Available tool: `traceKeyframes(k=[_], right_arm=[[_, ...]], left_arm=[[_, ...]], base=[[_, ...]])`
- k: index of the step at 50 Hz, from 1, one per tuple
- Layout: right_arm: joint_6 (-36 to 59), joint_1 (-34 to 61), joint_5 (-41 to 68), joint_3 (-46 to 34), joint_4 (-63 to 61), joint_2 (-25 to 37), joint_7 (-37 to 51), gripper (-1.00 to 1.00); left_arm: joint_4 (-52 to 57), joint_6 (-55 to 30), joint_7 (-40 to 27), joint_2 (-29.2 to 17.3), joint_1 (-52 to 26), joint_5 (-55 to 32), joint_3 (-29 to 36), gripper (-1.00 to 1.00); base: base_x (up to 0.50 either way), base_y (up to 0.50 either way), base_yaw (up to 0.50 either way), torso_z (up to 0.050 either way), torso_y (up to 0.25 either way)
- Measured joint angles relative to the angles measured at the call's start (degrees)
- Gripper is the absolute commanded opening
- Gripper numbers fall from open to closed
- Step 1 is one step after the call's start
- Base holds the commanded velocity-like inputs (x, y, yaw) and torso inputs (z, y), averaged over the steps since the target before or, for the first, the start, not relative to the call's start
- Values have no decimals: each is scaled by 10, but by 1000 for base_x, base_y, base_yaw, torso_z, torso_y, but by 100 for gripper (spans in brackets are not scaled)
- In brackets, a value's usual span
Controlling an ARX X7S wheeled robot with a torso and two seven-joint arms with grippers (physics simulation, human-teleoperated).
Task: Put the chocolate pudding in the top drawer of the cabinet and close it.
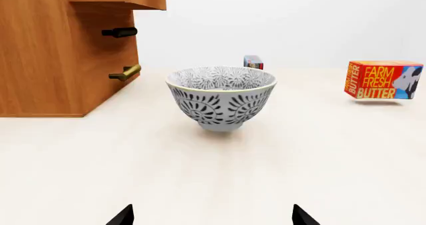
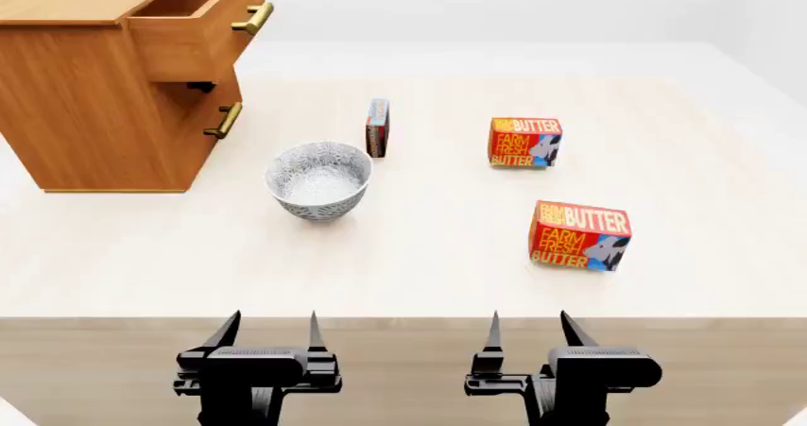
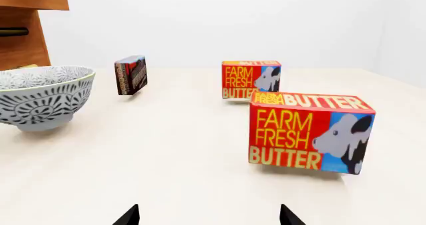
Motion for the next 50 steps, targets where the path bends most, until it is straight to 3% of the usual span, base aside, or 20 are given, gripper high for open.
traceKeyframes(k=[17, 50], right_arm=[[1, -5, 14, -22, -9, 21, 28, 100], [36, -12, 18, -53, -78, 56, 75, 100]], left_arm=[[7, -5, -25, -21, 3, -18, 24, 100], [61, -31, -60, -59, -1, -36, 55, 100]], base=[[0, 0, 0, 0, 0], [0, 0, 0, 50, 0]])
